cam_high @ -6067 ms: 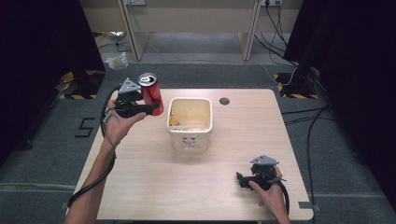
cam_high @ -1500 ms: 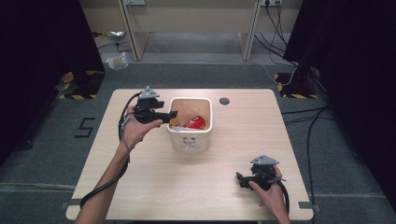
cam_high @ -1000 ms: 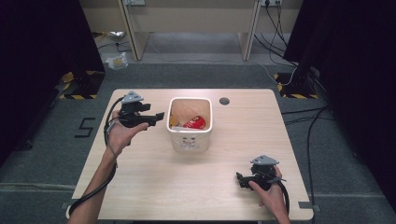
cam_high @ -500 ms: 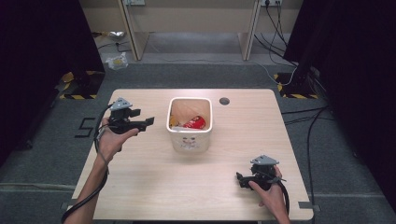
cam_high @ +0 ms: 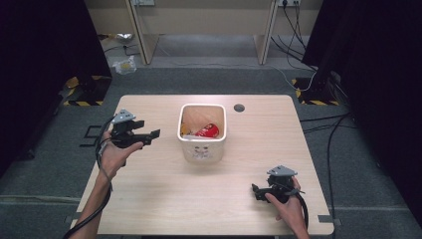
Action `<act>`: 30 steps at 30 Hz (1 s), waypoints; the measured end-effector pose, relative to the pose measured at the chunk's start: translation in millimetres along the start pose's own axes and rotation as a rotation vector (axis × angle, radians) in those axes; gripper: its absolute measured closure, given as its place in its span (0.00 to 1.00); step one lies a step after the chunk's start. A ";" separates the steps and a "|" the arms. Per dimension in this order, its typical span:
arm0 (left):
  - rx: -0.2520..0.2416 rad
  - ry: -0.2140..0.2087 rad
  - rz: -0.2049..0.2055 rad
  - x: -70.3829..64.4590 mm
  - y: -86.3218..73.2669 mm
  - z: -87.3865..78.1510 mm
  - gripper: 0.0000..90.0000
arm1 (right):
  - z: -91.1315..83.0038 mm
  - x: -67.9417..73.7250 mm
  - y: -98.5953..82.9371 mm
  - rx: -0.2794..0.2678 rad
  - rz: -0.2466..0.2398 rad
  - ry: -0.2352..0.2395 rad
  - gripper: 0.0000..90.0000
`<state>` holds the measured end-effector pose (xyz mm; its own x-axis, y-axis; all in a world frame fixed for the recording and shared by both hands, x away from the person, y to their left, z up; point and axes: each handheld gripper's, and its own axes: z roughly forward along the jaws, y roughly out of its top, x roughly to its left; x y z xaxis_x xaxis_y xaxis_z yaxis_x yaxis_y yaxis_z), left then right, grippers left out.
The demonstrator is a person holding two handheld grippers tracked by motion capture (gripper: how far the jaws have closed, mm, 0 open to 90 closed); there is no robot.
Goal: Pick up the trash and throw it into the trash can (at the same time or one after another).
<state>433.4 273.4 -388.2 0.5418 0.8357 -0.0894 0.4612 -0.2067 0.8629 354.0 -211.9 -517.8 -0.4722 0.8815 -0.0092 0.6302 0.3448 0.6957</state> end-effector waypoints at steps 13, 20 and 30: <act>-0.005 0.004 -0.005 -2.1 -21.8 -4.9 0.19 | 0.0 0.0 0.0 0.001 0.000 0.000 0.00; -0.009 -0.005 -0.002 -7.0 -32.6 -6.5 0.18 | -0.1 0.1 0.1 0.001 0.002 0.001 0.00; -0.007 -0.008 0.022 -16.2 -46.7 -6.4 0.18 | 0.0 0.0 0.0 0.000 0.000 0.000 0.00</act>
<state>398.5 272.7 -423.8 0.5576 0.8268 -0.0746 0.4445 -0.2215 0.8680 354.0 -211.8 -517.8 -0.4720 0.8815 -0.0090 0.6305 0.3447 0.6955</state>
